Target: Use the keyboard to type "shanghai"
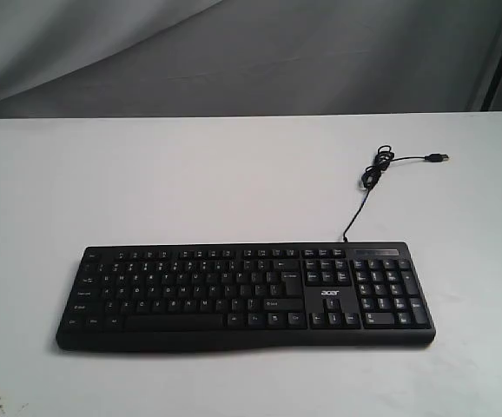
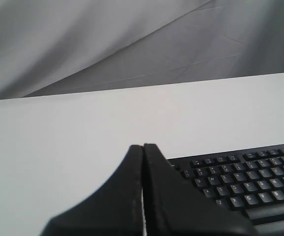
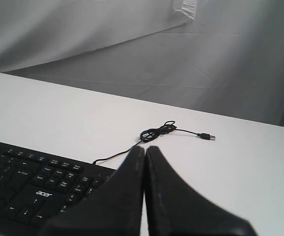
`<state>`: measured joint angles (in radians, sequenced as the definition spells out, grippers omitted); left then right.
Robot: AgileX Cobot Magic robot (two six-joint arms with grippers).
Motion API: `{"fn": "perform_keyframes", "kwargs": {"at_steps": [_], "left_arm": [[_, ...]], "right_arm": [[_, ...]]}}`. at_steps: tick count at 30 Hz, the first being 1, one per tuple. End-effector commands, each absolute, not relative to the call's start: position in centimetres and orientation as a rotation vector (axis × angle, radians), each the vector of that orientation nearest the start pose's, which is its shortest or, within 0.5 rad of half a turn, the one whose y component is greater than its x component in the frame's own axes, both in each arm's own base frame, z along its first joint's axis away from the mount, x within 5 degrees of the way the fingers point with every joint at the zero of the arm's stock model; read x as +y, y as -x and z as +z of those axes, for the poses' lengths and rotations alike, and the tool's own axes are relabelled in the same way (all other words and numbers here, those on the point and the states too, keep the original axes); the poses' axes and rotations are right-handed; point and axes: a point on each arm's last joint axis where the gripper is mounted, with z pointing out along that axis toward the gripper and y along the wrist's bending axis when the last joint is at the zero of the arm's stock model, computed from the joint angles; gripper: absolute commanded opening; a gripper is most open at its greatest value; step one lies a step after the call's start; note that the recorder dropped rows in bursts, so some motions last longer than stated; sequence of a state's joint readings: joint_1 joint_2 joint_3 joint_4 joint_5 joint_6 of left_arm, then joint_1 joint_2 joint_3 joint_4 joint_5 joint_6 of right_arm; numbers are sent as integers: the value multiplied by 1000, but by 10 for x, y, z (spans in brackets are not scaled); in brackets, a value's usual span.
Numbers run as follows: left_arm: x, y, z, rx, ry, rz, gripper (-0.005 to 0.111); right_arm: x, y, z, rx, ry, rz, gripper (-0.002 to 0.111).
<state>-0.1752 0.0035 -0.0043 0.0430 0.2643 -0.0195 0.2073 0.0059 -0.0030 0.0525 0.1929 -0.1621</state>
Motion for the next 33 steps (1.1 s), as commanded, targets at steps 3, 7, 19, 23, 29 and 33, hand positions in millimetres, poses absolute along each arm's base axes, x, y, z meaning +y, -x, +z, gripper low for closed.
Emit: {"fn": "perform_keyframes", "kwargs": {"at_steps": [3,7,19,23,29,33], "left_arm": [[-9,-54,190,1738,-165,-106,0],[-9,-54,190,1738,-165,-106,0],[-9,-54,190,1738,-165,-106,0],[-9,-54,190,1738,-165,-106,0],[-9,-54,190,1738,-165,-106,0],[-9,-54,190,1738,-165,-106,0]], "right_arm": [[12,-55,195,1658,272,69,0],[12,-55,195,1658,272,69,0],[12,-55,195,1658,272,70,0],[11,-51,212,1673,278,72,0],[10,-51,295,1689,311,23,0],[13,-65,342,1636,301,23,0]]}}
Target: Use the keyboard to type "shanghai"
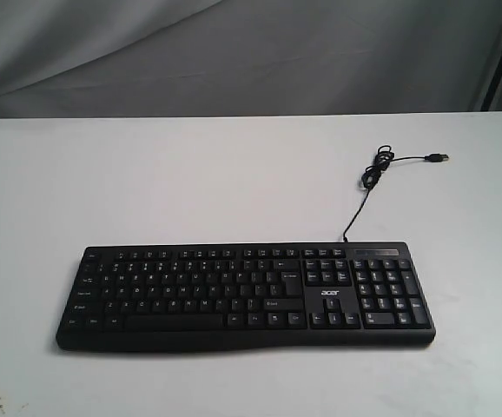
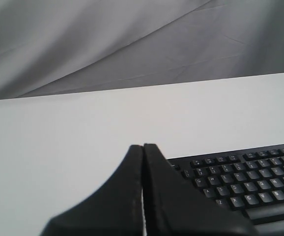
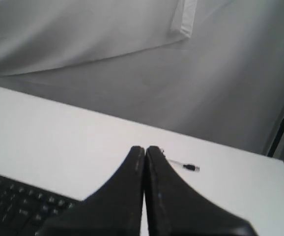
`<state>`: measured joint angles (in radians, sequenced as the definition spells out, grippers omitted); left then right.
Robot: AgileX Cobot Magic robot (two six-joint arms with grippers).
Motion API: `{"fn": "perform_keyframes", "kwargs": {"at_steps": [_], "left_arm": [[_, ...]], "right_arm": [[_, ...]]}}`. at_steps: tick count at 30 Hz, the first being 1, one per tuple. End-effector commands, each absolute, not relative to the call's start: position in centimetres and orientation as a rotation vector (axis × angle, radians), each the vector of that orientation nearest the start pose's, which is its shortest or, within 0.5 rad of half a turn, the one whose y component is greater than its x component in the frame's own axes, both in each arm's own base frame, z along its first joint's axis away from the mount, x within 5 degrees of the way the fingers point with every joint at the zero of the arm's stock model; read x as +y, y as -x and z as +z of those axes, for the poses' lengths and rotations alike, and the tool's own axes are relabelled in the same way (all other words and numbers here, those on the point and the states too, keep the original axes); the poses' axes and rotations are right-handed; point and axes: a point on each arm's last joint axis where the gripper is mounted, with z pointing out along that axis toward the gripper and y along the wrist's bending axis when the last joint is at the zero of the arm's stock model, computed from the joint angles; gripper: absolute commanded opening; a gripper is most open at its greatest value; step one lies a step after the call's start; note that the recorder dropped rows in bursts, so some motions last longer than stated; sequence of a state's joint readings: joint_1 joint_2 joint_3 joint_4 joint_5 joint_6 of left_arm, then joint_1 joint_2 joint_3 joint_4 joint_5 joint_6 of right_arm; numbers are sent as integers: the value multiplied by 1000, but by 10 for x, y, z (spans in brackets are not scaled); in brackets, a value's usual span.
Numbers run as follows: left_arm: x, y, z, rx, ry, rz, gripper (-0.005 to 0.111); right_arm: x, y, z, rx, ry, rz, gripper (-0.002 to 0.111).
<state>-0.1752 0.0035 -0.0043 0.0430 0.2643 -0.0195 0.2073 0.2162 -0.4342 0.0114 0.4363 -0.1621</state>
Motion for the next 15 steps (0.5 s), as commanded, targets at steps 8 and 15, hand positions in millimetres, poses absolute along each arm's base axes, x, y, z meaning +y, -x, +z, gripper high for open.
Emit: {"fn": "perform_keyframes", "kwargs": {"at_steps": [8,15], "left_arm": [[-9,-54,190,1738,-165,-106,0],[-9,-54,190,1738,-165,-106,0]], "right_arm": [[19,-96,341,1723,249,73,0],[40,-117,334,1745,166,341,0]]}}
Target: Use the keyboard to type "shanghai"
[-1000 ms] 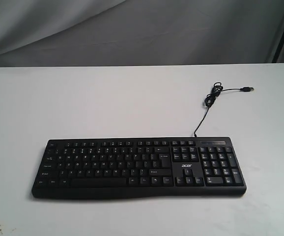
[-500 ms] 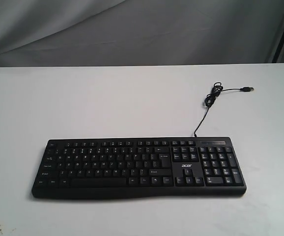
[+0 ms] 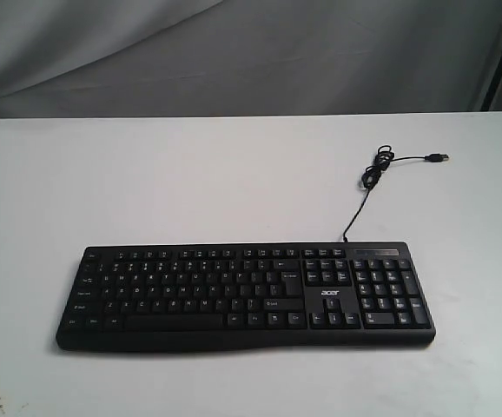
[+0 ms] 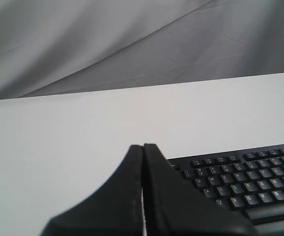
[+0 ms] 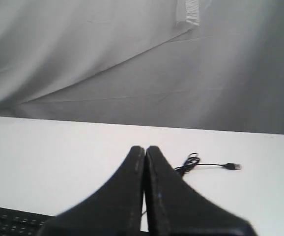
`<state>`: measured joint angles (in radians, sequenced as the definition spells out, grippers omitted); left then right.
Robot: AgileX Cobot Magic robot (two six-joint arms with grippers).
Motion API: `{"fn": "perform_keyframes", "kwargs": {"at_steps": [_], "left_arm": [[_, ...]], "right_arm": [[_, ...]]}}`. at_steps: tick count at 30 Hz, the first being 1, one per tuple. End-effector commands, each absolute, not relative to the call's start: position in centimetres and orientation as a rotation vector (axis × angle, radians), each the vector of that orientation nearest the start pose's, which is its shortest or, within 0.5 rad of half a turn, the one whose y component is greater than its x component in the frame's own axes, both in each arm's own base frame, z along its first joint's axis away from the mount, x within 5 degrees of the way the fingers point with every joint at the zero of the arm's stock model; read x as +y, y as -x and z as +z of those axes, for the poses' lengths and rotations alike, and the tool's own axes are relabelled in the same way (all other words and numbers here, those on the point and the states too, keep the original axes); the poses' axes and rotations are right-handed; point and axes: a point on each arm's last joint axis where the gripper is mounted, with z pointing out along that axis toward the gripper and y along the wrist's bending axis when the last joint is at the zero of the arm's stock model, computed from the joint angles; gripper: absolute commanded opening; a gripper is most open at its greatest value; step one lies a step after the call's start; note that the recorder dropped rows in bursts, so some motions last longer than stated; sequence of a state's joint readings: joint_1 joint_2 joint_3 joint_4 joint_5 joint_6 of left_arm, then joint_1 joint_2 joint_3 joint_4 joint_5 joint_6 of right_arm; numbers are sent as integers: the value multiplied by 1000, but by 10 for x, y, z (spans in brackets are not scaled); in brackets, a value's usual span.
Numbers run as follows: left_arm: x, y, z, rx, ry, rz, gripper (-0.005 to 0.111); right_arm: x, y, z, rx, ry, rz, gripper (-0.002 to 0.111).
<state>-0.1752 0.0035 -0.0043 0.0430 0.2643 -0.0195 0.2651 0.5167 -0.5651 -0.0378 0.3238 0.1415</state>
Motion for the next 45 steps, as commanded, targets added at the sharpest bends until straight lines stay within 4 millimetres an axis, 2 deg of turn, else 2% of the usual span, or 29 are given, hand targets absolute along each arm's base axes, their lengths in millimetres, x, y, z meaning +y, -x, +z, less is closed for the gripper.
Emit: {"fn": "perform_keyframes", "kwargs": {"at_steps": [1,7,12,17,20,23,26,32,35,40,45], "left_arm": [[-9,-54,190,1738,-165,-106,0],[-9,-54,190,1738,-165,-106,0],[-9,-54,190,1738,-165,-106,0],[-9,-54,190,1738,-165,-106,0],[-9,-54,190,1738,-165,-106,0],[-9,-54,190,1738,-165,-106,0],[-9,-54,190,1738,-165,-106,0],[-9,-54,190,1738,-165,-106,0],[-9,-54,190,1738,-165,-106,0],[-9,-54,190,1738,-165,-106,0],[-9,-54,190,1738,-165,-106,0]], "right_arm": [[45,-120,333,1741,213,339,0],[100,-143,320,1843,609,353,0],[163,-158,306,1946,860,402,0],[232,-167,276,1998,1032,471,0],[266,-172,254,1984,1099,501,0],[290,-182,232,2008,1141,490,0],[311,-196,214,2054,1150,473,0],[352,-236,215,2091,1175,384,0],[367,-249,207,2100,1212,343,0],[380,-256,184,2087,1225,367,0],[386,-256,168,2000,1365,345,0]]}}
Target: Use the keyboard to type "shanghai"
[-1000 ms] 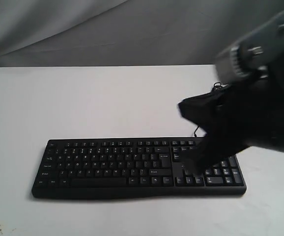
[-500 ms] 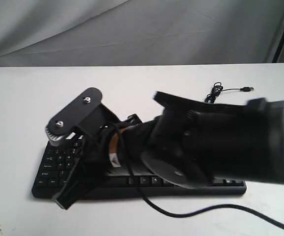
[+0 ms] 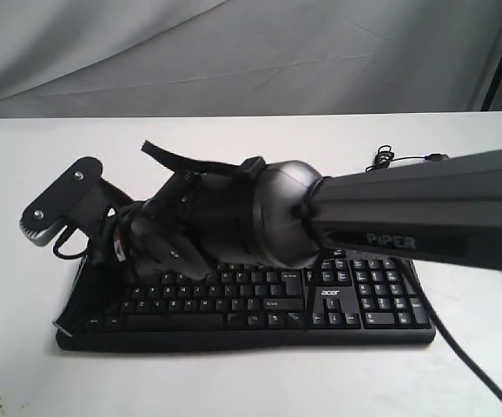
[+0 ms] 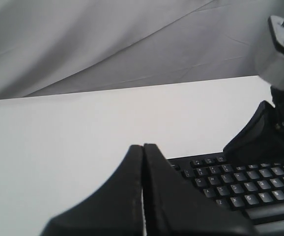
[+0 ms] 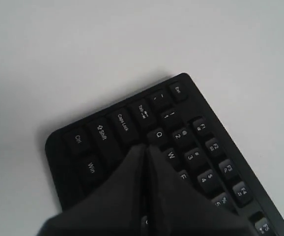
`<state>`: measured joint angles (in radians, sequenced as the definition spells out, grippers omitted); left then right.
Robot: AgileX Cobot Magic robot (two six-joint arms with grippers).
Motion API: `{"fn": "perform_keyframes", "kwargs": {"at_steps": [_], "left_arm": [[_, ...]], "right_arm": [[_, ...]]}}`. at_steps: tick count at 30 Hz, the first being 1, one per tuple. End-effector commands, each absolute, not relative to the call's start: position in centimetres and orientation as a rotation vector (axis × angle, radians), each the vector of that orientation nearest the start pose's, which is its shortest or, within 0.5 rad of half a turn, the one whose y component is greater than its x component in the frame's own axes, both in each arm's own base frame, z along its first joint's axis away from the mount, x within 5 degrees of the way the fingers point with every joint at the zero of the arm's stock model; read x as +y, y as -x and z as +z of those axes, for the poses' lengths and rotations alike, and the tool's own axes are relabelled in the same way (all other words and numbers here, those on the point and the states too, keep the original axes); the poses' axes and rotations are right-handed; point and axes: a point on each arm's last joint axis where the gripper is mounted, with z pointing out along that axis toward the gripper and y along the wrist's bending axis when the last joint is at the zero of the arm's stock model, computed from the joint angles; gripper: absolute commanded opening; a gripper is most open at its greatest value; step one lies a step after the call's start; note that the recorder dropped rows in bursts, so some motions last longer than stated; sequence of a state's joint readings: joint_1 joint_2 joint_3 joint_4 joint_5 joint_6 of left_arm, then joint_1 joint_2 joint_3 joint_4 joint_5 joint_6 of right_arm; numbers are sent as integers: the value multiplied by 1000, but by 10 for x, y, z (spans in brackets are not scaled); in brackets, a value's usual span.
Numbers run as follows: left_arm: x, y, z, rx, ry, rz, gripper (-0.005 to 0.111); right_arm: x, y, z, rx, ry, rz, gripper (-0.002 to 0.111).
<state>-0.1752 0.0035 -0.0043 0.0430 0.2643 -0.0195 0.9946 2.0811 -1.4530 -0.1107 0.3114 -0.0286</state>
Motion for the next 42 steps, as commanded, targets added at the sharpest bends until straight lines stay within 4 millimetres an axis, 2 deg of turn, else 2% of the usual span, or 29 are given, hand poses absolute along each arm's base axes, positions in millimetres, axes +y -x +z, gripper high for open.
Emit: {"fn": "perform_keyframes", "kwargs": {"at_steps": [1,10,17,23,29,35,42], "left_arm": [[-9,-54,190,1738,-165,-106,0],[-9,-54,190,1738,-165,-106,0],[-9,-54,190,1738,-165,-106,0],[-9,-54,190,1738,-165,-106,0],[-9,-54,190,1738,-165,-106,0],[-9,-54,190,1738,-165,-106,0],[-9,-54,190,1738,-165,-106,0]], "right_arm": [[387,-256,164,2000,1374,343,0],[390,-258,149,1994,1371,349,0],[378,-272,141,2079,1322,335,0],[381,-270,131,2099,1321,346,0],[382,-271,131,2089,1306,357,0],[384,-272,119,2105,1289,369,0],[385,-272,119,2098,1285,372,0]]}}
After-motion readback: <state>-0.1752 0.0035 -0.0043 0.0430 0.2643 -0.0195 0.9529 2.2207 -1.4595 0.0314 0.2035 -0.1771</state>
